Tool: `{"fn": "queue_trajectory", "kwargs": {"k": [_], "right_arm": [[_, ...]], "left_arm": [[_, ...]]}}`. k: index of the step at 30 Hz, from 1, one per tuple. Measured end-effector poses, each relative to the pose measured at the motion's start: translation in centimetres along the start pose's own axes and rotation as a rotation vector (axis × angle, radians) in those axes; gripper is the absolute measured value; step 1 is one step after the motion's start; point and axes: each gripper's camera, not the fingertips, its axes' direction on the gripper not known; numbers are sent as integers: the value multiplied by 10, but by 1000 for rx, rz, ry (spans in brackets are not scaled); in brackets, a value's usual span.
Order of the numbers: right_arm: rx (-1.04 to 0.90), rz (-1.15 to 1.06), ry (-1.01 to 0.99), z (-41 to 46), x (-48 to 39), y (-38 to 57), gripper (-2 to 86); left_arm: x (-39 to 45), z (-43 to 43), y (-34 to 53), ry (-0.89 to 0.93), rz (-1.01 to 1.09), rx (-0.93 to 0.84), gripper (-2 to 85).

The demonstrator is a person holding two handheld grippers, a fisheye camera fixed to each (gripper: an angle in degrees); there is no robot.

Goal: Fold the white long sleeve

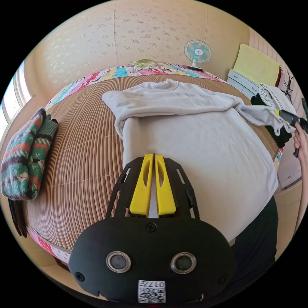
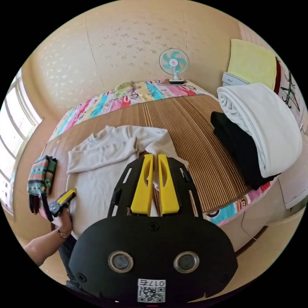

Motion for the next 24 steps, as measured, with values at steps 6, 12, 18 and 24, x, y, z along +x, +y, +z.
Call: {"fn": "queue_trajectory", "kwargs": {"k": [6,12,18,24], "right_arm": [[88,-351,-871,-29,-114,-99,62],[-1,-212,-1037,56,-124,-87,92],[-181,-13,-596,145,-83,-25,99],[-172,-35,-345,172,-99,-40,115]], "left_arm": [[-17,3,-1,13,-6,3,-10],[-30,6,-2,21,-10,4,-10],[-33,9,-2,-1,1,6,-10],[-34,11,-1,-18,8,9,-10]]}}
